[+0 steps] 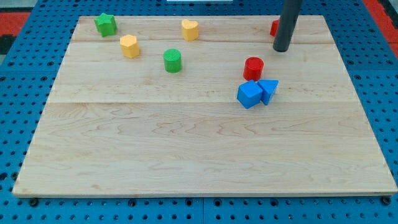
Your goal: Nudge the blue cube down a bit
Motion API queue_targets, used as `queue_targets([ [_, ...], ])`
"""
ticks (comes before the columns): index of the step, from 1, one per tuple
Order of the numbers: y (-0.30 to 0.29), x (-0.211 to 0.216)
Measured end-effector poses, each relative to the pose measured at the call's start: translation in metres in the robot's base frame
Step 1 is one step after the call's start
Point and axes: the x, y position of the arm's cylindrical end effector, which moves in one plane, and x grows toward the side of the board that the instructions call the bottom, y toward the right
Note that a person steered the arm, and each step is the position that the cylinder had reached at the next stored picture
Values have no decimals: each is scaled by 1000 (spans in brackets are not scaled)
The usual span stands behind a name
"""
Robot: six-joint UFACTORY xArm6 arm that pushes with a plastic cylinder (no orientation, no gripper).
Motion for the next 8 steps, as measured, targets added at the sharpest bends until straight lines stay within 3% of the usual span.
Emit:
queue_targets([
  [1, 5, 1],
  [3, -112, -2],
  [4, -128, 7],
  [7, -73, 132],
  [8, -61, 138],
])
